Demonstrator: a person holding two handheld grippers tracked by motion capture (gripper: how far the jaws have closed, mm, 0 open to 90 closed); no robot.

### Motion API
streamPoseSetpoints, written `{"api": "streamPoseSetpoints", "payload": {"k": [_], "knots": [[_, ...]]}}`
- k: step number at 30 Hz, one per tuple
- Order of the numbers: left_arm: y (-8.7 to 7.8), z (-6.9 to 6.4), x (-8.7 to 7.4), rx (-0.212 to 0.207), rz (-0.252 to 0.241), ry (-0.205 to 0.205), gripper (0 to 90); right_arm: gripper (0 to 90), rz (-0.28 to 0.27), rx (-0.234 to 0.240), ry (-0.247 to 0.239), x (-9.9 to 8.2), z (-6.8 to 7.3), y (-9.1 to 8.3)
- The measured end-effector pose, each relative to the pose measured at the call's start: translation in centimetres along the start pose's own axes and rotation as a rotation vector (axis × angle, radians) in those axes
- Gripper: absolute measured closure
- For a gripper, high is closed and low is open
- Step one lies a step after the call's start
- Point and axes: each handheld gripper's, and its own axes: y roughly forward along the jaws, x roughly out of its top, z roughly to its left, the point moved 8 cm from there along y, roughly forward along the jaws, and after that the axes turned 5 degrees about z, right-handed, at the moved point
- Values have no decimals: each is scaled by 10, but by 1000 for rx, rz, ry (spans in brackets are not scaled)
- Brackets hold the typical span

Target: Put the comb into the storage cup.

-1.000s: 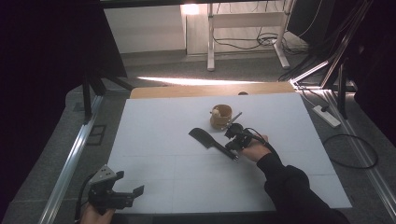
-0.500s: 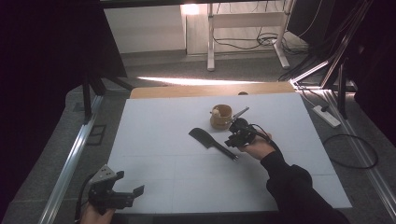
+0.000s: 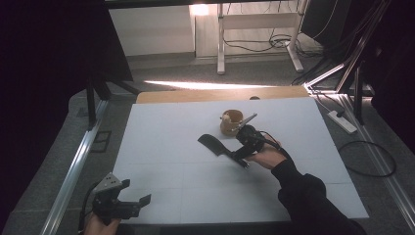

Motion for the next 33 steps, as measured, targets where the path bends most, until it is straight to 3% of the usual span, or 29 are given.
{"api": "streamPoseSetpoints", "payload": {"k": [9, 12, 16, 33], "knots": [[0, 0, 0, -2, 1, -1, 25, 0, 29, 6, -14, -1, 4, 7], [0, 0, 0, -3, 2, -2, 25, 0, 11, -28, -16, 2, 2, 5], [0, 0, 0, -4, 2, -2, 25, 0, 9, -31, -11, 4, 2, 4], [0, 0, 0, -7, 4, -3, 25, 0, 118, -21, -27, -15, 2, 37]]}}
